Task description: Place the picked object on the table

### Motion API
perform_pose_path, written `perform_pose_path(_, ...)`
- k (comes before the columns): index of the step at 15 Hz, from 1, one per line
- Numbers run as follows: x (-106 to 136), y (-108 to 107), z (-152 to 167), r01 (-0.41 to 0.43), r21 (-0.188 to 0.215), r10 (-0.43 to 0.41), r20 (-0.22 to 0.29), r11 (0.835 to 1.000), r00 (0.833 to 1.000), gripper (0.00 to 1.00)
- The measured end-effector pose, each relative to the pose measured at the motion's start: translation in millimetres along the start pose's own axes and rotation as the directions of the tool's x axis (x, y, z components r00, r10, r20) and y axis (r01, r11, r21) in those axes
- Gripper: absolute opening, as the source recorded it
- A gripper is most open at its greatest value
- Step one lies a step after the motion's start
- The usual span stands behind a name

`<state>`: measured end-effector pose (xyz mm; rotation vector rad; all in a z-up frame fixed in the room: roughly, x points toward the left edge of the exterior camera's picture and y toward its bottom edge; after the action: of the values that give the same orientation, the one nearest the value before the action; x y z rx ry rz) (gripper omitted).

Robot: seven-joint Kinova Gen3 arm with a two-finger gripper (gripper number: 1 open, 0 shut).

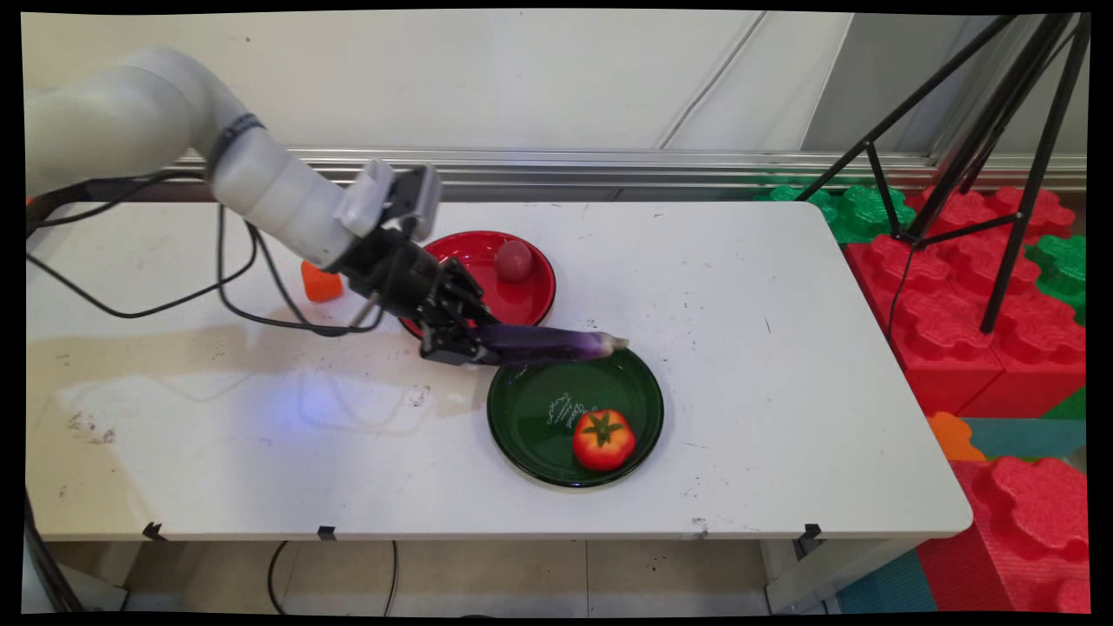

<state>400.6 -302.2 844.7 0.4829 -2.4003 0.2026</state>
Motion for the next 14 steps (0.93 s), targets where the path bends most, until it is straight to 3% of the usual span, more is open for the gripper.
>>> perform_pose_path(7, -28, 4, -57, 0.023, 0.033, -0.023, -0.003, 0.999, 1.0, 0.0)
perform_pose_path(14, -75, 1, -109, 0.016, 0.055, -0.02, 0.063, 0.998, 0.998, 0.0)
